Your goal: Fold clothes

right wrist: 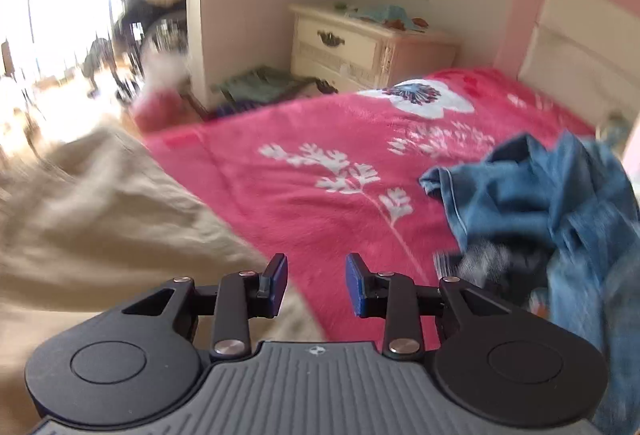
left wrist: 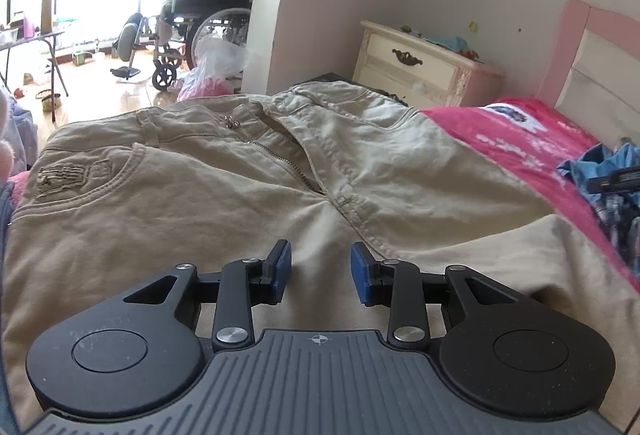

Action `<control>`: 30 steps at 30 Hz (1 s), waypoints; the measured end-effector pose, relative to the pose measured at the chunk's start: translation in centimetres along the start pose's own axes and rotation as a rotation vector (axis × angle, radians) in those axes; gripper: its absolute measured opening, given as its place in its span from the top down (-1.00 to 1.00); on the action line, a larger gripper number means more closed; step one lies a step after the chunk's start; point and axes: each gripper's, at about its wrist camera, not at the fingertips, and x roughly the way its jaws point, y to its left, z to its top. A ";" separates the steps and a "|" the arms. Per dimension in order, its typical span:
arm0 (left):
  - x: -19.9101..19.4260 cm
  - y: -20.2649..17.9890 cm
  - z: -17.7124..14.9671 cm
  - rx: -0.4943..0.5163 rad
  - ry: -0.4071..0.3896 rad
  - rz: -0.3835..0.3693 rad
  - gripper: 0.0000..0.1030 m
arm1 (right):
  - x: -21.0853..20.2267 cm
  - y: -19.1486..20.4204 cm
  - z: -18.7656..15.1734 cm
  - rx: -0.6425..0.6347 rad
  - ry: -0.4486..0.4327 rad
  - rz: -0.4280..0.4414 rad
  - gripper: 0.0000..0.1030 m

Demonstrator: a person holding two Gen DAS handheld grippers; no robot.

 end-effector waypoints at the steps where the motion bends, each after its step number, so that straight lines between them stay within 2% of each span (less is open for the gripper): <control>1: -0.5 -0.2 -0.1 -0.001 0.004 -0.009 0.37 | -2.0 -0.7 -0.7 0.043 0.010 0.025 0.31; 3: -1.8 -0.8 -0.3 -0.002 0.010 -0.042 0.35 | -5.5 -2.1 -2.4 0.116 0.043 0.048 0.30; 8: -5.5 -4.4 -1.7 0.027 0.064 -0.194 0.28 | -11.8 -6.8 -8.3 0.189 0.177 -0.033 0.24; 11: -7.2 -7.8 -3.2 0.043 0.143 -0.328 0.28 | -13.7 -10.4 -11.5 0.233 0.277 -0.110 0.24; 14: -7.9 -11.4 -5.1 0.073 0.237 -0.452 0.28 | -14.9 -13.9 -13.7 0.284 0.293 -0.139 0.24; 17: -7.9 -14.6 -6.8 0.089 0.342 -0.530 0.28 | -13.6 -16.9 -14.5 0.315 0.297 -0.119 0.24; 21: -7.5 -17.6 -8.5 0.138 0.427 -0.557 0.28 | -10.6 -18.9 -14.4 0.369 0.324 -0.008 0.24; 25: -7.3 -19.5 -9.8 0.210 0.440 -0.543 0.28 | -8.6 -18.5 -14.1 0.311 0.377 0.044 0.23; 27: -6.9 -20.3 -10.3 0.242 0.444 -0.543 0.28 | -8.6 -18.4 -13.8 0.293 0.390 0.068 0.49; 28: -6.8 -20.7 -10.5 0.256 0.443 -0.538 0.28 | -8.6 -18.4 -13.6 0.285 0.397 0.083 0.72; 30: -7.0 -21.2 -10.7 0.270 0.435 -0.538 0.28 | -8.8 -18.4 -13.3 0.268 0.403 0.100 0.75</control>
